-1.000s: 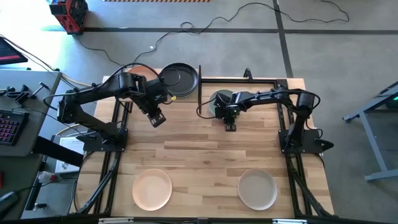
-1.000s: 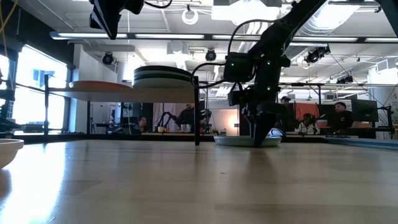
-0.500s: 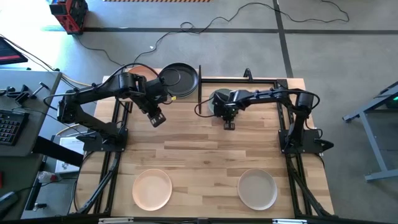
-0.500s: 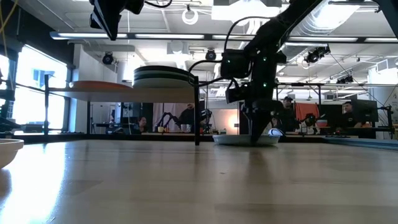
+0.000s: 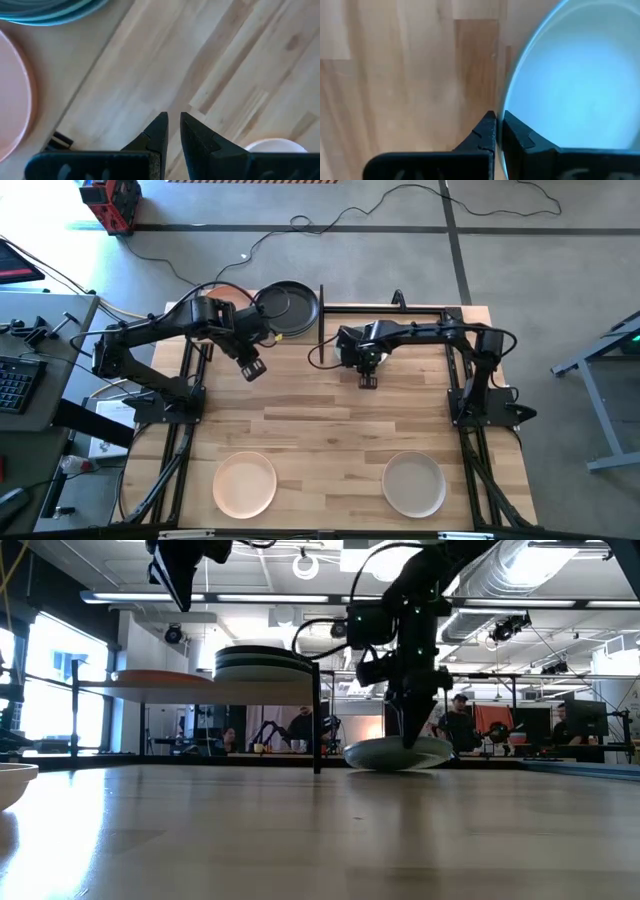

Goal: Place and stack plates onto a shelf
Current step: Stack the light blue plate on top of the brown plate on the shelf

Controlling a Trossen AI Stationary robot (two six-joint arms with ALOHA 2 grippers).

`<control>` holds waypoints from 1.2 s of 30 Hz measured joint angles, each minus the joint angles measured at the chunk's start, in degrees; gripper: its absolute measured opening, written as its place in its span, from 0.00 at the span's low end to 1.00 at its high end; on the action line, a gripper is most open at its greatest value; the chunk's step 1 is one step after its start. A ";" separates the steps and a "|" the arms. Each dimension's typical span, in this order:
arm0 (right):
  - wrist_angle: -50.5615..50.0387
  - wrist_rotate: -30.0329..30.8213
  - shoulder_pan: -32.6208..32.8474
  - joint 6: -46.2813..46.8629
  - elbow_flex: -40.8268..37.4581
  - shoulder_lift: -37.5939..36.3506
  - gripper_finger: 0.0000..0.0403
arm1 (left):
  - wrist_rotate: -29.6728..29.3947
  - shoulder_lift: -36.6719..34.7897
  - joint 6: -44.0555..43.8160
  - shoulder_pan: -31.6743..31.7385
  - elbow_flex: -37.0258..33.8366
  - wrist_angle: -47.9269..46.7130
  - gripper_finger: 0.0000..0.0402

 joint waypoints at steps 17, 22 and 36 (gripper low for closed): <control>-15.03 -0.04 8.18 16.30 10.79 -0.02 0.00 | -3.12 0.02 4.09 0.07 0.00 -1.28 0.09; -17.80 -0.02 11.94 21.43 14.51 -0.07 0.00 | -3.06 0.02 4.05 0.07 0.00 -1.73 0.14; -19.08 -3.06 24.11 28.19 24.29 -0.11 0.00 | 2.97 0.02 -12.46 0.81 0.00 -1.35 0.24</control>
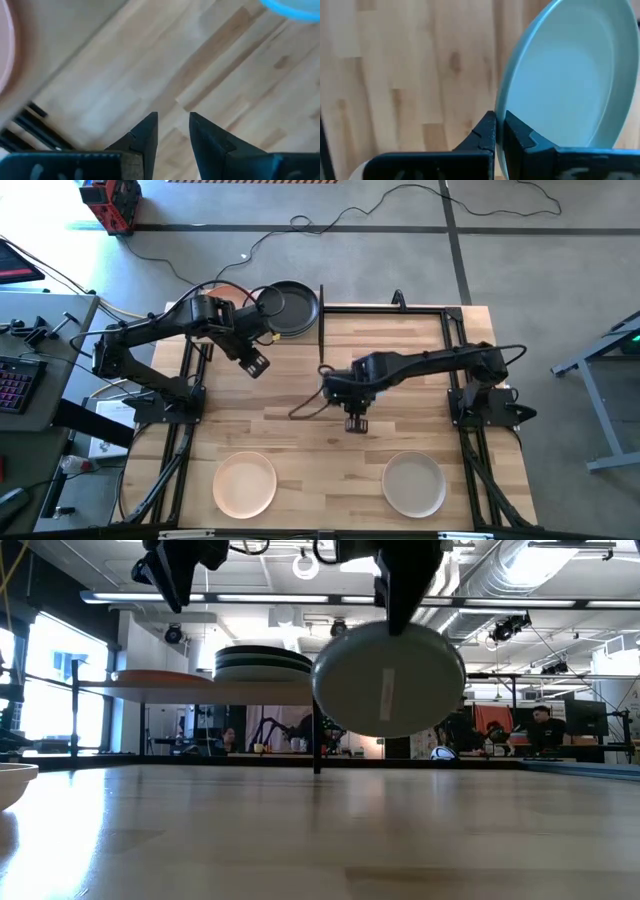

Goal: Place and stack plates onto a shelf
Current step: Stack the light blue plate on top of the brown plate on the shelf

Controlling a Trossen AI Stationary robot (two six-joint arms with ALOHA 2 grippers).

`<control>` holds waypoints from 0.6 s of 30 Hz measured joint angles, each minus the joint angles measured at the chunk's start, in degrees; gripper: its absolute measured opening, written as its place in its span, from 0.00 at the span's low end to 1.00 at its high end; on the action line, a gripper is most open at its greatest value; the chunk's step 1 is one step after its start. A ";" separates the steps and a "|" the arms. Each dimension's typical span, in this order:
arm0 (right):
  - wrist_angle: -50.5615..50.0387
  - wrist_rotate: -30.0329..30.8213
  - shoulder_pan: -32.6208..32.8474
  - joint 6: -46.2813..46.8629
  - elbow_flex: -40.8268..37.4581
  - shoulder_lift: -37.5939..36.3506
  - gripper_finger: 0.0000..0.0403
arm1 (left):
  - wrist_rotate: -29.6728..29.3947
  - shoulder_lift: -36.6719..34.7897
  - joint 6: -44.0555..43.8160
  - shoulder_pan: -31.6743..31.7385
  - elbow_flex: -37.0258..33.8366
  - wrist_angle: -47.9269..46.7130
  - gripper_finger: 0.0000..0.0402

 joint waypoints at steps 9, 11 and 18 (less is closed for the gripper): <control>3.73 0.73 4.96 -0.72 4.06 0.00 0.00 | 5.57 0.00 -8.92 -0.02 0.00 0.36 0.24; 5.00 1.48 5.73 -2.75 4.57 0.00 0.00 | 5.60 0.00 -10.49 -0.02 0.00 0.39 0.24; 9.14 3.77 7.74 -10.62 5.24 0.00 0.00 | 5.73 0.48 -13.02 -0.61 -0.02 0.98 0.23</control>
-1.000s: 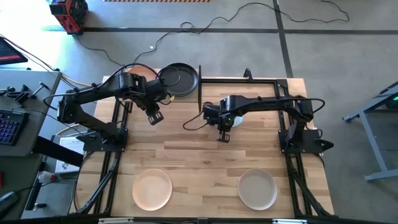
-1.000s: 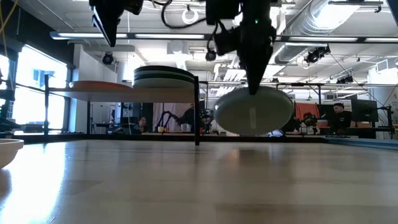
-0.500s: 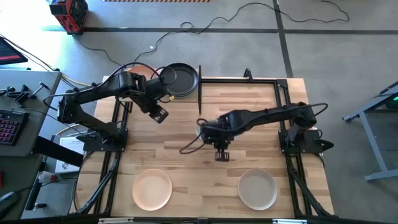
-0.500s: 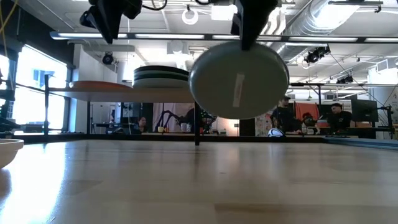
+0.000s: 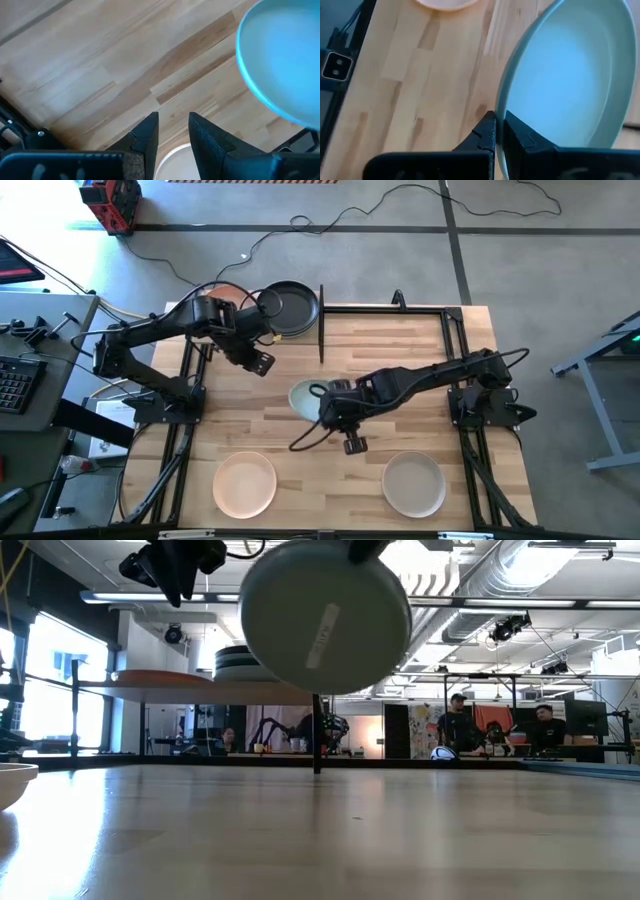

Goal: Place and stack plates onto a shelf
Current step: Stack the light blue plate on top of the brown plate on the shelf

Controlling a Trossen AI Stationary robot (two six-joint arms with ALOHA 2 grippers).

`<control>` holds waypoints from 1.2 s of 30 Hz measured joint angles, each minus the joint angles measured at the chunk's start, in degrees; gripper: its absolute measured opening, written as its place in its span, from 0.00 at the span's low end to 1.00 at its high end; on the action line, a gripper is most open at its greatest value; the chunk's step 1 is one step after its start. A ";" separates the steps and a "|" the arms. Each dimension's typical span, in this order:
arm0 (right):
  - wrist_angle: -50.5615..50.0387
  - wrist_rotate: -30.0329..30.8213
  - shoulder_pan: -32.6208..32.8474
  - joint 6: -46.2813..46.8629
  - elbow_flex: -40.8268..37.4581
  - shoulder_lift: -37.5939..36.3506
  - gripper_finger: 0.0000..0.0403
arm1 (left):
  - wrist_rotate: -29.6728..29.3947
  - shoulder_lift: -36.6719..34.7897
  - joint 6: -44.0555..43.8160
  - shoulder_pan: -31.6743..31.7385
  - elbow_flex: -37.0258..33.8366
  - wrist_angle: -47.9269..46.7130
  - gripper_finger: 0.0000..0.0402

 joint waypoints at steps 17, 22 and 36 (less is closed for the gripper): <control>7.15 5.35 0.84 -19.54 0.00 0.00 0.00 | 0.23 0.20 -7.30 -5.11 0.00 1.48 0.23; 6.91 5.35 1.25 -22.64 0.00 0.00 0.00 | 0.23 0.62 -10.27 -6.83 0.00 3.49 0.23; 4.18 5.35 1.35 -25.73 -0.02 0.00 0.00 | 0.39 6.29 -16.96 -8.87 0.00 5.52 0.23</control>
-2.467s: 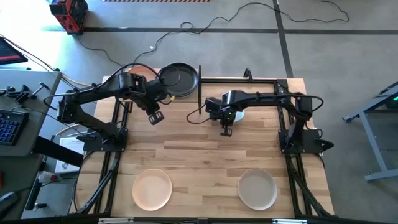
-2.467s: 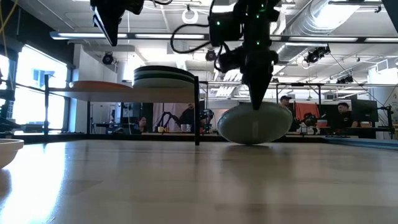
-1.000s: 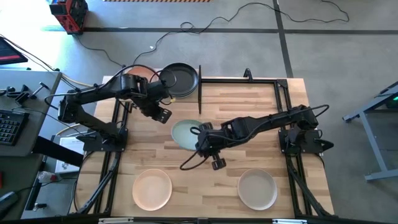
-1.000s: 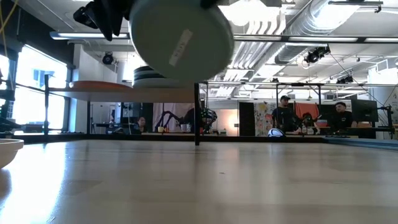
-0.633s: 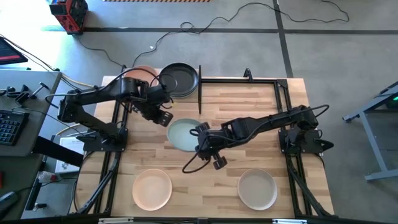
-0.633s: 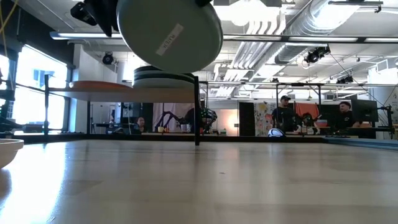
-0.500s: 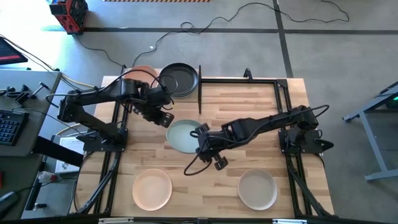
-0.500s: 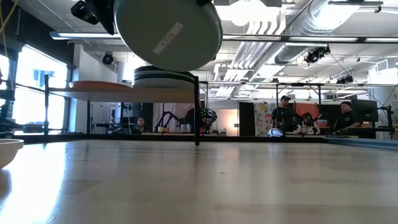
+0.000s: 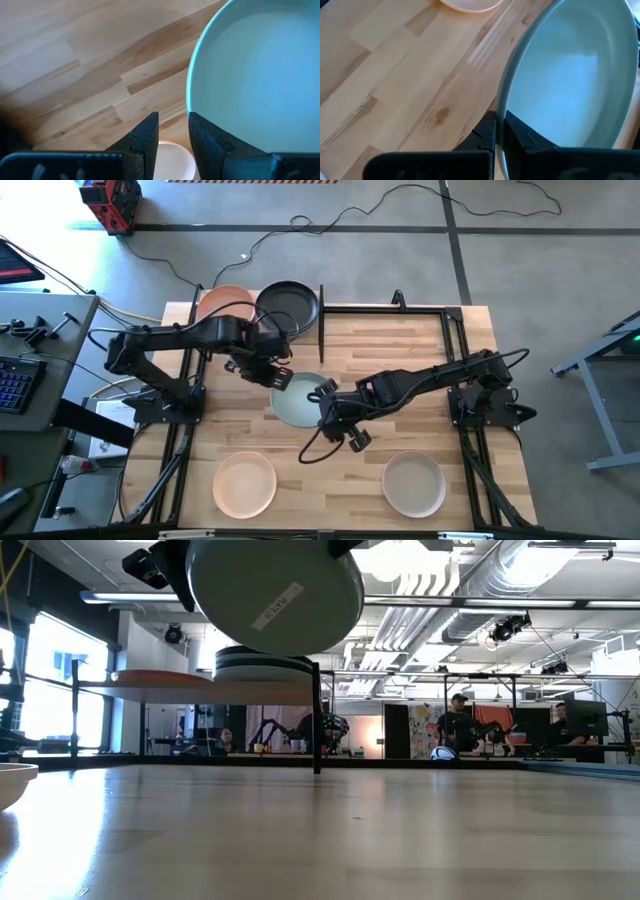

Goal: Place and stack plates onto a shelf
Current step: Stack the light blue plate on top of the brown plate on the shelf

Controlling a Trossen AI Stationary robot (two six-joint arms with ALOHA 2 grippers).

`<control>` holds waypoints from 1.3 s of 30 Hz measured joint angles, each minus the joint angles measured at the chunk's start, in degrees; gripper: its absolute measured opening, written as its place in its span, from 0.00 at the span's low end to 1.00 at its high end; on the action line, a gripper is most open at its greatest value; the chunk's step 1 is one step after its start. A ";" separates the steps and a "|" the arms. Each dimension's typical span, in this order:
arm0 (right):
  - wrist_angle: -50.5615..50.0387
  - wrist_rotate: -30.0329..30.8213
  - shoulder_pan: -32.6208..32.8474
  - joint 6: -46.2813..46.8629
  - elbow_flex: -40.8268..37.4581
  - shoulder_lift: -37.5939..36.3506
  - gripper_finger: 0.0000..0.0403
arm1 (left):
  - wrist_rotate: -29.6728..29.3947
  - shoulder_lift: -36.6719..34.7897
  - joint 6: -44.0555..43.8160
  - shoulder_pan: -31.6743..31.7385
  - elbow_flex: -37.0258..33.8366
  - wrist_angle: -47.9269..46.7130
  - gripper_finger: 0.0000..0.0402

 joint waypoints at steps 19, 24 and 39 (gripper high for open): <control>-0.78 2.99 0.24 0.42 -0.04 0.02 0.00 | 2.19 3.88 -1.06 -0.81 -0.01 4.16 0.22; -1.51 2.97 0.26 0.44 -0.04 0.02 0.00 | 2.14 3.96 0.13 -0.90 0.00 4.13 0.14; -2.12 2.80 0.28 6.20 -0.04 0.04 0.05 | 1.46 3.96 3.02 -0.98 0.00 3.91 0.01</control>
